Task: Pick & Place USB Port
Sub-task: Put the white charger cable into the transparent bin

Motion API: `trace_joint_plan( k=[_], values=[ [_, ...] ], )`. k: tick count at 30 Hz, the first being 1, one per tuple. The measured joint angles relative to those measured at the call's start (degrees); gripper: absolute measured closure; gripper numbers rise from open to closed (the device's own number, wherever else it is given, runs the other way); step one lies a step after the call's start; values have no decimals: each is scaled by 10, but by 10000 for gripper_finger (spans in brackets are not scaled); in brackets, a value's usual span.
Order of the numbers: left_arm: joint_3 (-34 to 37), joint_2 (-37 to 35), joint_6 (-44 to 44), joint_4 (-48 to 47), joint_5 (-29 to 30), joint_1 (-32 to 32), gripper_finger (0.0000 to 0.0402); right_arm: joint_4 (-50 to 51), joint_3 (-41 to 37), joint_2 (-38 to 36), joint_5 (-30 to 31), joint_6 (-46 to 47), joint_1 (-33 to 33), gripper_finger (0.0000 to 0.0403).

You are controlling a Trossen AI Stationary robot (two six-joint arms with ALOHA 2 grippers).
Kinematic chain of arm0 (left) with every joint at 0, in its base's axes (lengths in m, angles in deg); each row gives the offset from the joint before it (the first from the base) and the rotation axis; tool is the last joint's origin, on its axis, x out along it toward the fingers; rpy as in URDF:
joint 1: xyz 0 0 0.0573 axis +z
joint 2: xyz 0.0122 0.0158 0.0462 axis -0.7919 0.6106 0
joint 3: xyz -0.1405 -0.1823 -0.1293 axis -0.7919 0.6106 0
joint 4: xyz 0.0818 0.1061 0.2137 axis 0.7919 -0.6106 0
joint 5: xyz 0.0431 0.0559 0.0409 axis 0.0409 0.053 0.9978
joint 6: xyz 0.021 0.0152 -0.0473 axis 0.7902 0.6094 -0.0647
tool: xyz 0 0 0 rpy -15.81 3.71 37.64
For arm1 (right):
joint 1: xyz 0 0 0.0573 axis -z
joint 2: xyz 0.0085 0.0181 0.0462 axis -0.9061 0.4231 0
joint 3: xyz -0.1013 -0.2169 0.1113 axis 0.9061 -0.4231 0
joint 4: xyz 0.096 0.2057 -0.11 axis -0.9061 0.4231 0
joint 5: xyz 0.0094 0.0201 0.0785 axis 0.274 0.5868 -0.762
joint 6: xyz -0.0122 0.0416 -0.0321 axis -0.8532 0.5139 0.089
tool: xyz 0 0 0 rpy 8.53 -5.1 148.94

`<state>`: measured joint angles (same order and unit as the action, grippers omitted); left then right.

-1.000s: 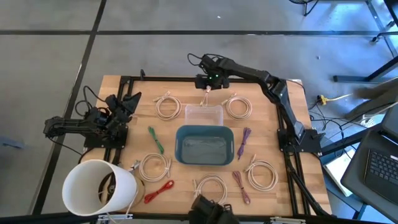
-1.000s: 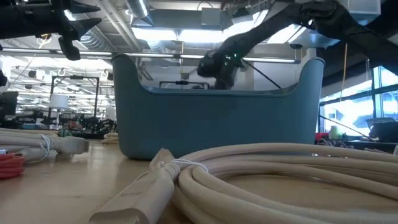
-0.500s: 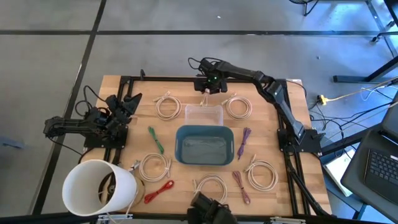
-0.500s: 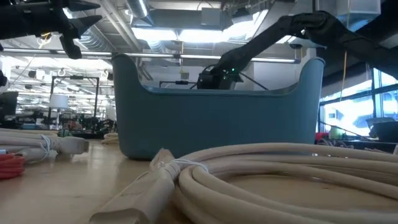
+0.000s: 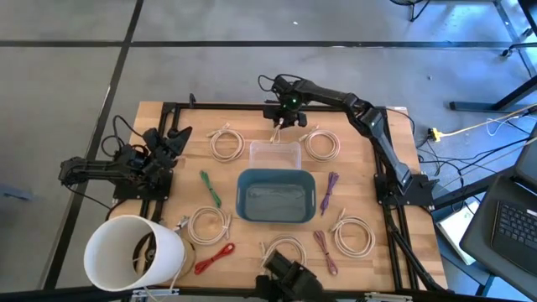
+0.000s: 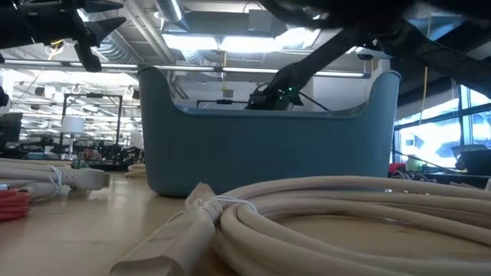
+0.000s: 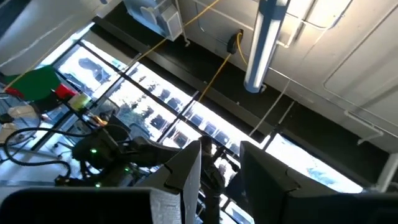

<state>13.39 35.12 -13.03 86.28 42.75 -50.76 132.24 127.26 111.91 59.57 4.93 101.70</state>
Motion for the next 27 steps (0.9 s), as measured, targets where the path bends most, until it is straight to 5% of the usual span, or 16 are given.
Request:
trace_joint_plan(
  k=[18,27],
  values=[
    [0,0,-14,0,-21,0,297,21,0,1,0,-31,32,294],
    [0,0,-4,-4,-17,0,297,2,1,20,-64,-17,34,294]
  ],
)
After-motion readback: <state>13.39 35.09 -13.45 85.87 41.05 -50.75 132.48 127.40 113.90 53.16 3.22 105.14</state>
